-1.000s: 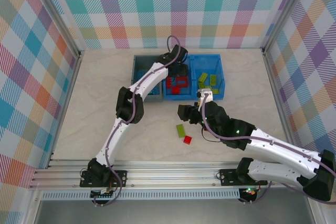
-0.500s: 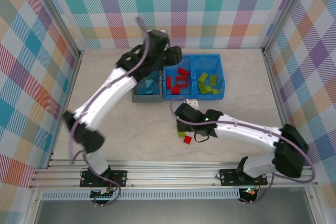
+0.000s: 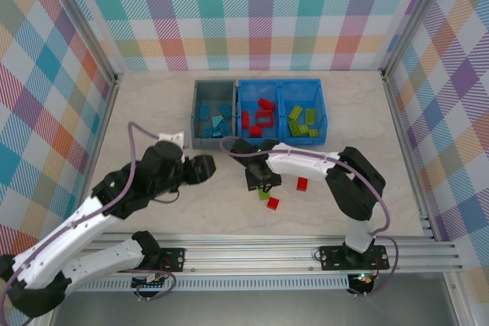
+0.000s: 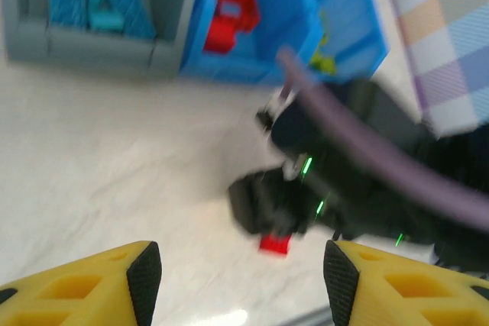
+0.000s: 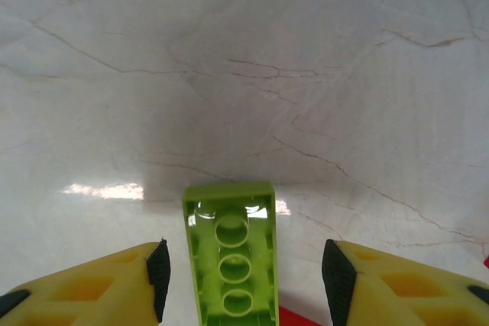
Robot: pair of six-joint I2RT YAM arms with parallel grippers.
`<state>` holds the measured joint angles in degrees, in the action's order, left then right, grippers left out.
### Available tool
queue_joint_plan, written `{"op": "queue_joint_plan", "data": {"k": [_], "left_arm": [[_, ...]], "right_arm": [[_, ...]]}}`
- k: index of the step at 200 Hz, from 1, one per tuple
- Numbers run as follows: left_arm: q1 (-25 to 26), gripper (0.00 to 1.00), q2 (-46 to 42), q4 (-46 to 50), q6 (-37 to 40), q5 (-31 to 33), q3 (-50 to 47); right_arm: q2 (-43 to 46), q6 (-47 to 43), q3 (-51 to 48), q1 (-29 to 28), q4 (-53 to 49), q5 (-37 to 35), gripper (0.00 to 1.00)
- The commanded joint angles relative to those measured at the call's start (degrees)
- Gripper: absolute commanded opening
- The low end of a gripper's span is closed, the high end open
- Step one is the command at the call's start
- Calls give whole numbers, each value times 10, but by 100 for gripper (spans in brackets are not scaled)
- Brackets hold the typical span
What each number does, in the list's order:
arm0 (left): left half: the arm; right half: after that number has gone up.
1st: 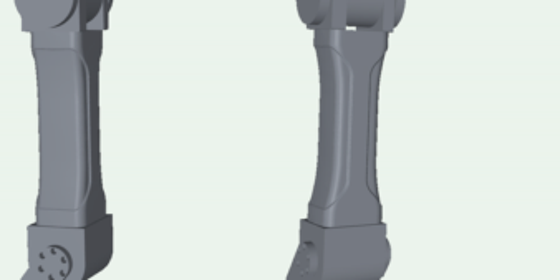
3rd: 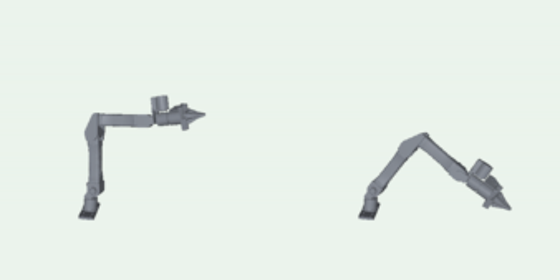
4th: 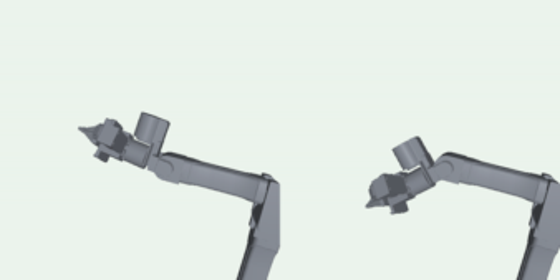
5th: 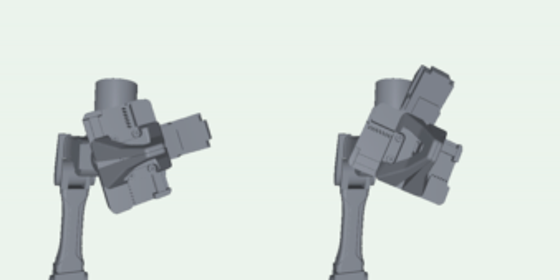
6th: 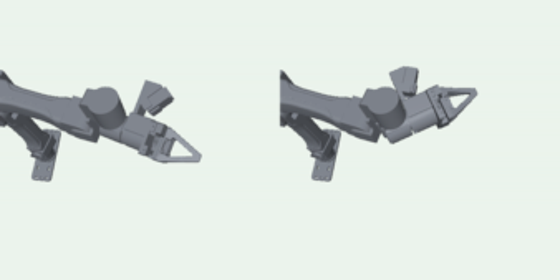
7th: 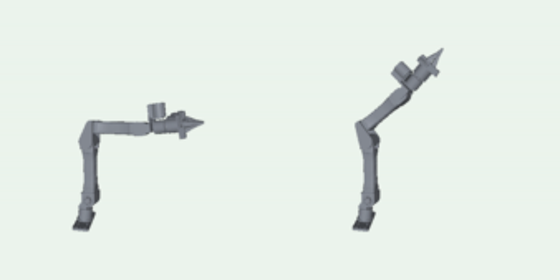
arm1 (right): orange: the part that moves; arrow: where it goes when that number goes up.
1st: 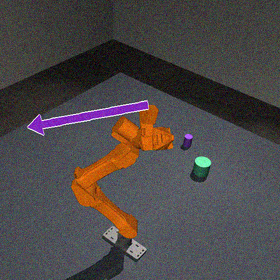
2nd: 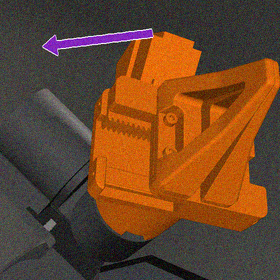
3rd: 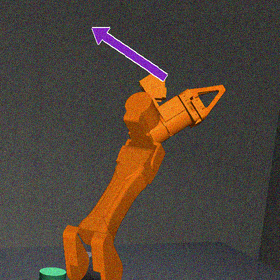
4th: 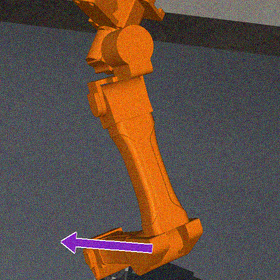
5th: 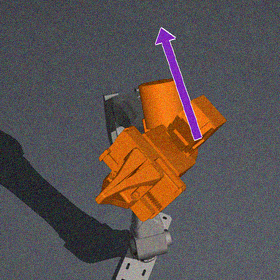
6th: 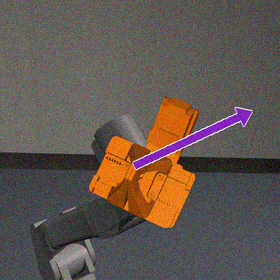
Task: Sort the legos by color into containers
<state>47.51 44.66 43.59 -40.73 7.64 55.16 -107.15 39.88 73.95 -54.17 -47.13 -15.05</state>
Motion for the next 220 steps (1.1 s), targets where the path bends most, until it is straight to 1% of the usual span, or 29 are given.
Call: {"op": "queue_joint_plan", "data": {"k": [1,22,34,44,62,121,140,165,186,201,220], "left_arm": [[7,60,-87,36,-35,-42,-58],[7,61,-159,63,-52,-53,-102],[7,61,-181,81,-54,-54,-116],[7,61,-190,88,-55,-62,-126],[7,61,-189,84,-53,-75,-139],[7,61,-148,32,-36,-109,-145],[7,61,-138,23,-32,-119,-145],[7,62,-136,1,-34,-124,-144],[7,62,-120,-21,-35,-118,-132],[7,62,-89,-44,-27,-116,-115],[9,62,-29,-89,-15,-120,-88]], "right_arm": [[-17,-8,12,-2,-52,31,56],[-25,-5,6,-1,-42,46,50],[-30,-4,2,-1,-40,45,50],[-33,-4,-2,-1,-36,45,48],[-38,-2,-6,-2,-31,43,44],[-51,-2,-4,-1,-19,43,41],[-46,-4,-6,-1,-13,41,36],[10,-5,-13,-1,-13,10,32],[89,-11,-4,6,-38,-36,32],[146,-24,-2,37,-46,-40,32],[201,-57,-5,112,-38,-18,32]]}}
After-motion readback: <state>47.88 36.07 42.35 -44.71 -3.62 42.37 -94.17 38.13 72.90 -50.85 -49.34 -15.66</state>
